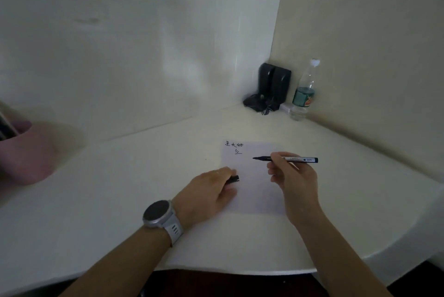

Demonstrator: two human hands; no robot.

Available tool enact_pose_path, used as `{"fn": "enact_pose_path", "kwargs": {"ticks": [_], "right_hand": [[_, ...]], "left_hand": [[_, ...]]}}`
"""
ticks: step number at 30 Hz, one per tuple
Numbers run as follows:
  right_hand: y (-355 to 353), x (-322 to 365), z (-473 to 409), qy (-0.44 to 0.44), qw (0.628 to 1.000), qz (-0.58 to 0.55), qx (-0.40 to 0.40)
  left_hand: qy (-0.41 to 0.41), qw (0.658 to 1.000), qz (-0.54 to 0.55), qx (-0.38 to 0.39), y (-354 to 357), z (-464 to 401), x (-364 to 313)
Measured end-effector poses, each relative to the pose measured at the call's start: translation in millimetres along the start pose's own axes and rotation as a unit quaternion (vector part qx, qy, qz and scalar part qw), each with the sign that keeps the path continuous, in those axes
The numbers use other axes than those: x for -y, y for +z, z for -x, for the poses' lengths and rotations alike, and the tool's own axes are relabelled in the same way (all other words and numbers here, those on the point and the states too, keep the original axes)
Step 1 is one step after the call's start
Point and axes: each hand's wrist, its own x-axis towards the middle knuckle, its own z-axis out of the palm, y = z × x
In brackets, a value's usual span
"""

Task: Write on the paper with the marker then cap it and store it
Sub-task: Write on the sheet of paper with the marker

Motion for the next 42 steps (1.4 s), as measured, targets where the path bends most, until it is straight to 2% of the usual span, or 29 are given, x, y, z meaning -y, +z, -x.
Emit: {"fn": "enact_pose_path", "kwargs": {"ticks": [5, 10, 17, 18, 22, 26, 31, 37, 42], "right_hand": [[14.3, -6.3, -17.9, 0.004, 0.998, 0.035, 0.047], [39.1, -14.8, -28.7, -0.009, 0.988, 0.108, 0.113], [71.5, -27.2, -48.2, -0.022, 0.969, 0.159, 0.190], [73.2, -33.0, -48.4, -0.021, 0.968, 0.161, 0.193], [73.5, -48.7, -49.9, -0.040, 0.962, 0.193, 0.187], [70.6, -52.0, -49.1, -0.054, 0.951, 0.233, 0.197], [72.8, -52.7, -49.0, -0.068, 0.941, 0.260, 0.207], [70.7, -54.0, -52.2, -0.080, 0.936, 0.286, 0.190], [69.9, -55.5, -53.9, -0.077, 0.948, 0.263, 0.160]], "left_hand": [[0.018, 0.998, -0.044, -0.037, 7.0, 11.1, 9.7], [0.051, 0.996, -0.038, -0.067, 6.4, 25.0, 9.7], [0.071, 0.996, -0.022, -0.048, 2.7, 32.0, 16.3], [0.060, 0.996, -0.017, -0.058, 0.4, 28.2, 19.2], [-0.066, 0.981, 0.031, -0.178, -14.5, -1.8, 52.4], [-0.110, 0.981, 0.084, -0.133, -16.3, -9.2, 74.4], [-0.112, 0.988, 0.056, -0.090, -13.9, -10.5, 79.2], [-0.111, 0.989, 0.059, -0.084, -12.2, -11.2, 81.1], [-0.107, 0.990, 0.047, -0.074, -11.0, -11.9, 82.6]]}}
